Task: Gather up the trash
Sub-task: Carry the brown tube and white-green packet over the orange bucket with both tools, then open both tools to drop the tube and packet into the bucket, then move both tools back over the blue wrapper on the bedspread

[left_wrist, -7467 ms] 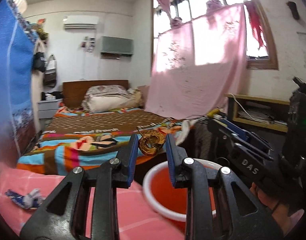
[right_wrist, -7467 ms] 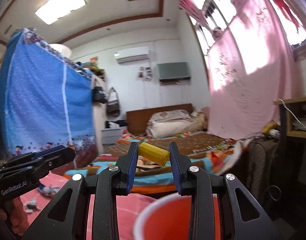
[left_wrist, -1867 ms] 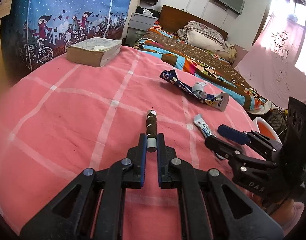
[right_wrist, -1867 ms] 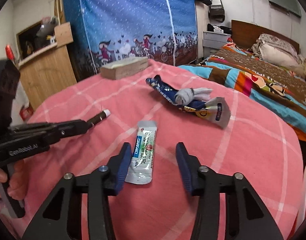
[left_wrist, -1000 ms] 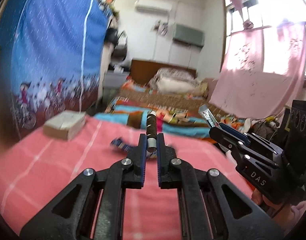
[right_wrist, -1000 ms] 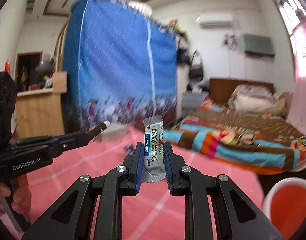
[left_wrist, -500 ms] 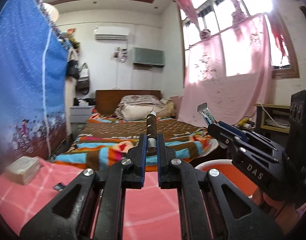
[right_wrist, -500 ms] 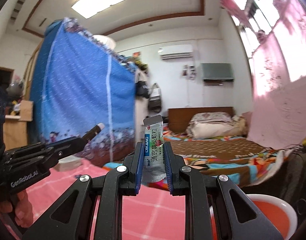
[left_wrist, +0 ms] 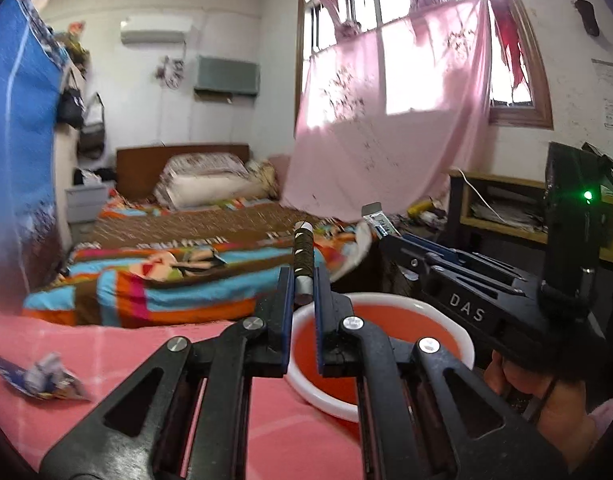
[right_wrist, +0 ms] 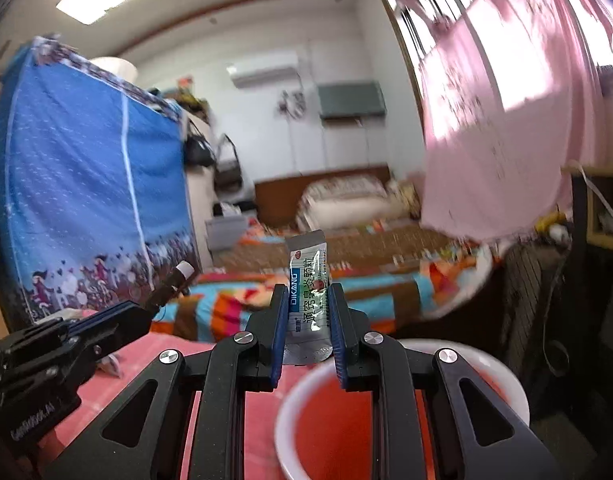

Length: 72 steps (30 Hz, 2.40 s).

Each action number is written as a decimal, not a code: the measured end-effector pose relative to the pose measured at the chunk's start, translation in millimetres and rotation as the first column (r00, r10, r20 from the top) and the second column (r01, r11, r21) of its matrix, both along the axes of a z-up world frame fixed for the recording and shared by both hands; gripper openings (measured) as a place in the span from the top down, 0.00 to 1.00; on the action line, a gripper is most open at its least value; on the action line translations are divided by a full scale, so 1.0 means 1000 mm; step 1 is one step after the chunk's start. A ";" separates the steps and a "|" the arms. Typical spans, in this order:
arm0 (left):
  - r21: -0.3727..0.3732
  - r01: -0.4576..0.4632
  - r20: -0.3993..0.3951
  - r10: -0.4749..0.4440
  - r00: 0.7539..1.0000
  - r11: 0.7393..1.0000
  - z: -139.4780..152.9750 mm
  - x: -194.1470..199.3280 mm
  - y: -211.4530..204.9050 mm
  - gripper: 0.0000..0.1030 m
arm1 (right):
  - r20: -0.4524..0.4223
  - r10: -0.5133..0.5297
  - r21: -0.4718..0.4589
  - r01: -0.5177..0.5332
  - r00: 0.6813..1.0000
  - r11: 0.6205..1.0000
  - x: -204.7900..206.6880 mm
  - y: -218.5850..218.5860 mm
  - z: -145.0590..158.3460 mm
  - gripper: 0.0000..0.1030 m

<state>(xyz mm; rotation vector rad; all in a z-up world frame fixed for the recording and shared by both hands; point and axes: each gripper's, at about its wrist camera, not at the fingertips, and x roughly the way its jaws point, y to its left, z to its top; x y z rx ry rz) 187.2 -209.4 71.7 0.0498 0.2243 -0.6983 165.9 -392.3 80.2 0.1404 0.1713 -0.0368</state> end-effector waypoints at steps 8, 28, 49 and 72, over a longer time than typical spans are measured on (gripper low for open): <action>0.014 0.025 -0.130 -0.023 0.991 1.000 -0.016 0.018 -0.026 0.88 | -0.124 -0.062 0.016 0.065 0.990 0.998 0.006 -0.024 -0.015 0.82; 0.068 0.092 -0.369 -0.061 0.928 0.993 -0.046 0.048 -0.060 0.88 | -0.242 -0.080 0.032 0.090 0.967 0.995 0.018 -0.043 -0.030 0.81; 0.057 0.064 -0.411 -0.035 0.911 0.996 -0.046 0.055 -0.055 0.79 | -0.280 -0.082 0.050 0.100 0.956 0.994 0.023 -0.052 -0.034 0.68; 0.015 -0.297 -0.219 0.293 0.931 0.955 0.001 0.036 0.036 0.13 | 0.009 -0.057 0.079 0.056 0.998 0.995 0.011 -0.013 -0.003 0.16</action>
